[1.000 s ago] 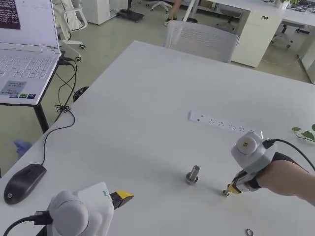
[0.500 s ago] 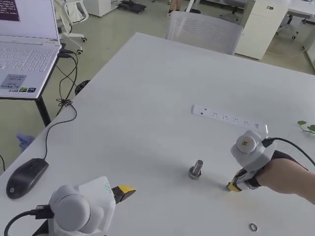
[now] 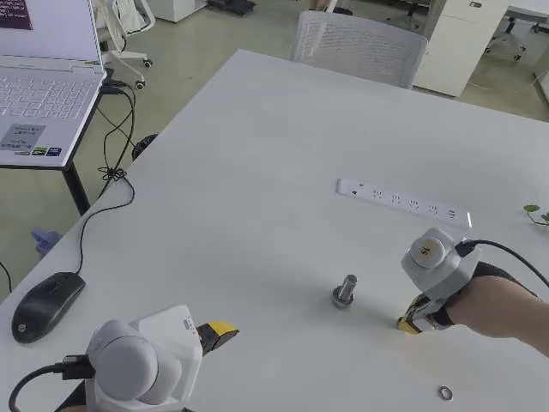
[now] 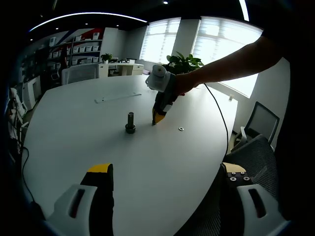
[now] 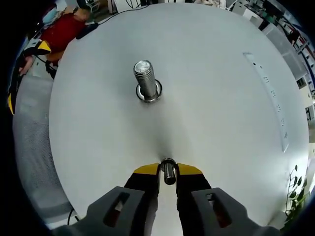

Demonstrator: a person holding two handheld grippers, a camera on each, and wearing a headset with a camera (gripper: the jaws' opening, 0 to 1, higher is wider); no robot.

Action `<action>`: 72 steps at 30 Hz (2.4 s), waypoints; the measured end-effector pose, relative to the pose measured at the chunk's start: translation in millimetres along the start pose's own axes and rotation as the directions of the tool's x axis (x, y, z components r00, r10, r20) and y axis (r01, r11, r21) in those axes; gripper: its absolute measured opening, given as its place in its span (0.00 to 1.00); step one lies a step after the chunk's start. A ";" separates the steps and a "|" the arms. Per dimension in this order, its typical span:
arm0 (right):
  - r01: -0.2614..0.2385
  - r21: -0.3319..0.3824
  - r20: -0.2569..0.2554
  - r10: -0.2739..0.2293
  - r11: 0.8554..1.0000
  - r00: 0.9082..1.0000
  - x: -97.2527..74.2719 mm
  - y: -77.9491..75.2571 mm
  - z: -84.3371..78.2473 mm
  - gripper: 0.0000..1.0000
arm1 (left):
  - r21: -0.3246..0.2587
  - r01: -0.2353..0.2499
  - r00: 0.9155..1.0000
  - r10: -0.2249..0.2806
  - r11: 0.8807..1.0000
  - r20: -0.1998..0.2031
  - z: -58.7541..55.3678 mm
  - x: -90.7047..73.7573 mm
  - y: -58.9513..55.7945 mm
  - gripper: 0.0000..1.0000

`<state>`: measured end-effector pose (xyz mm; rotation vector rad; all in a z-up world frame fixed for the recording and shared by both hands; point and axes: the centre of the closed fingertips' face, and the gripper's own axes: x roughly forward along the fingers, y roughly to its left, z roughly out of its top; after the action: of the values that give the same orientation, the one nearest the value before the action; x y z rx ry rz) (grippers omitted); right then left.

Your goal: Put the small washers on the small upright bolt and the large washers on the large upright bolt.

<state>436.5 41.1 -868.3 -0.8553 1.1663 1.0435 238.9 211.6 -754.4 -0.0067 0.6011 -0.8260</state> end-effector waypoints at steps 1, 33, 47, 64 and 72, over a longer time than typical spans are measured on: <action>0.001 0.000 0.003 -0.001 1.000 1.000 0.4 -0.5 0.7 0.13 | -0.001 0.001 1.000 -0.001 1.000 0.001 -0.2 0.1 -0.2 0.89; 0.004 0.010 0.015 -0.004 1.000 1.000 2.3 0.9 1.7 0.19 | -0.010 0.004 1.000 -0.004 1.000 0.003 -1.8 0.4 0.0 0.88; -0.001 0.000 0.011 0.001 1.000 1.000 -0.2 -0.2 2.8 0.20 | -0.013 0.005 1.000 -0.005 1.000 0.002 -2.5 0.4 -1.1 0.88; 0.011 0.012 0.028 -0.011 1.000 1.000 -18.2 -3.8 6.5 0.20 | 0.006 0.002 1.000 -0.002 1.000 0.008 4.9 -1.8 -5.1 0.88; 0.015 0.011 0.036 -0.015 1.000 0.999 -27.1 -2.1 10.9 0.20 | 0.015 -0.009 1.000 0.009 1.000 0.022 9.6 -5.3 -6.1 0.89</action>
<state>439.9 45.4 -839.6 -0.8327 1.1323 1.0359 236.8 209.0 -742.3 0.0007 0.5740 -0.8207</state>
